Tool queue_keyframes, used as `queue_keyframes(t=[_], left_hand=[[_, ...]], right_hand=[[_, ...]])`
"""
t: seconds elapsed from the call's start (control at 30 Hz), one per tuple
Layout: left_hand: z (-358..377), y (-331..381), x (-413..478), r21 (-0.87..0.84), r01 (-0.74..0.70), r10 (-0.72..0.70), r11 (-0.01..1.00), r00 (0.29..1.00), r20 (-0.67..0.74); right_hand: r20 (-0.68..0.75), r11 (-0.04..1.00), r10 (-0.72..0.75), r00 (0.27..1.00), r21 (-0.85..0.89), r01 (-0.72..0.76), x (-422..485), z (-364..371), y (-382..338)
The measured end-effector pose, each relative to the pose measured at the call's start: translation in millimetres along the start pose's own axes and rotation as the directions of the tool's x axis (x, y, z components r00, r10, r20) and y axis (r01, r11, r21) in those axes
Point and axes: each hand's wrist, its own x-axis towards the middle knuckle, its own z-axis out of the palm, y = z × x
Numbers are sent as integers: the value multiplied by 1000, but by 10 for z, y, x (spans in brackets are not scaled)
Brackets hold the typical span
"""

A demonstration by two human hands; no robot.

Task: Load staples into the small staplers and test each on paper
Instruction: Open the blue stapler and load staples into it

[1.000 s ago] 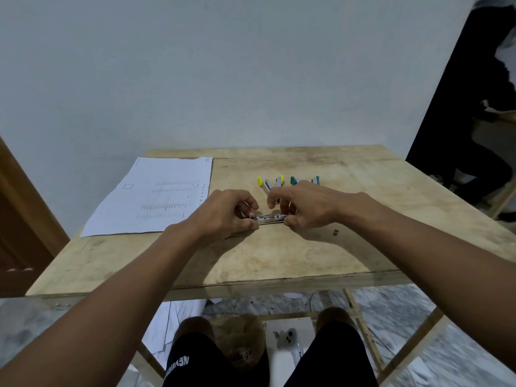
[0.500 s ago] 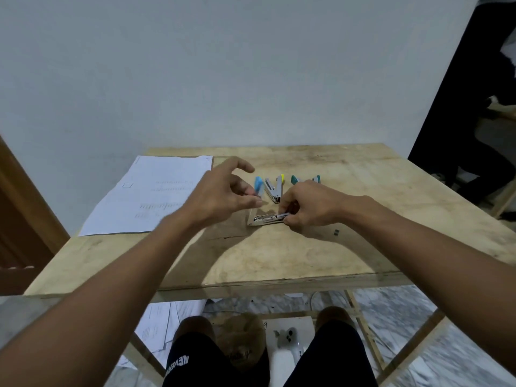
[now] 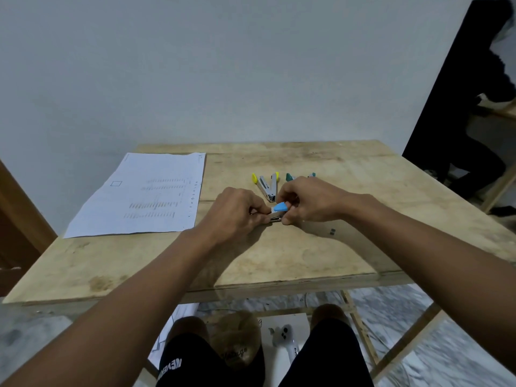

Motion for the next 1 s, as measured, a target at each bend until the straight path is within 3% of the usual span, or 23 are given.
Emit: queue_keyframes(t=[0.33,0.47,0.57,0.67,0.73,0.87,1.0], left_hand=[[-67,34,21,39,43,-46,998,996,71],[-89,67,59,103,58,-67,993,994,84],[-80,29,59,5,140,-140,990,988,61],[-74,-34,54,-194,218,-220,956,976,13],[-74,-86,62,-365,242,-260,899,966,-1],[-102,-83,89,-594,263,-376,761,924,-71],[-165,-1,105,-669,291,-467,684,879,-95]], right_hand=[[-8,1000,15,1000,-7,-16,-16,2,-42],[-32,989,72,997,129,-67,3,-7,-71],[-64,933,131,989,345,-102,4,-29,-89],[-51,730,264,963,663,-165,-3,-42,-156],[-40,651,281,959,742,-160,2,-43,-217],[2,723,166,986,680,-123,1,-31,-332],[-115,853,95,989,521,-22,19,-25,-380]])
